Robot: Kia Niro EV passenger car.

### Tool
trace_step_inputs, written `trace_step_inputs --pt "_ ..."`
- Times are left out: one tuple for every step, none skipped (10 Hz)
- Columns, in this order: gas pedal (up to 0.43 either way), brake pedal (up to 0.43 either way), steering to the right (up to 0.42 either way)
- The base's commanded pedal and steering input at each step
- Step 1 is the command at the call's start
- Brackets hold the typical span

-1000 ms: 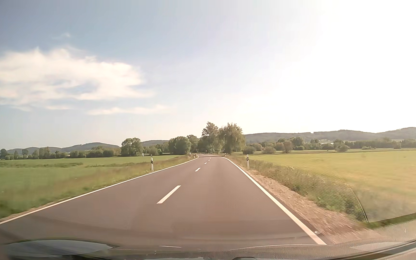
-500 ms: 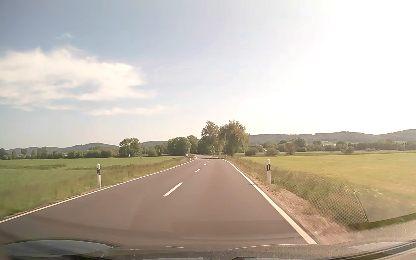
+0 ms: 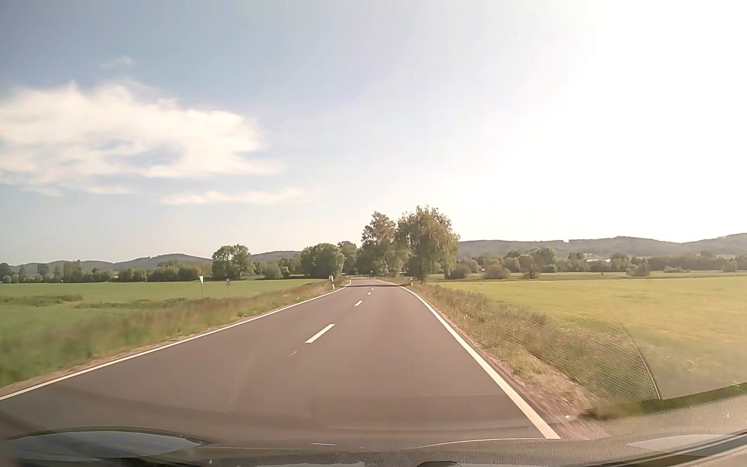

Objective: Follow the waypoints while adhering to traffic rules and regulations

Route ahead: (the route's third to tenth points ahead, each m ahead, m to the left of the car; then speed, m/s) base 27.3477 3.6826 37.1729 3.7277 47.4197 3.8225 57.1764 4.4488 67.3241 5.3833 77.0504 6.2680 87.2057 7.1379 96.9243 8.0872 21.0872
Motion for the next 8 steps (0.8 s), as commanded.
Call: trace_step_inputs --pt "0.197 0.0 -0.007" --pt "0.197 0.0 -0.006" --pt "0.197 0.0 -0.007" --pt "0.197 0.0 -0.007" --pt "0.197 0.0 -0.007" --pt "0.197 0.0 -0.007" --pt "0.197 0.0 -0.007" --pt "0.197 0.0 -0.007"
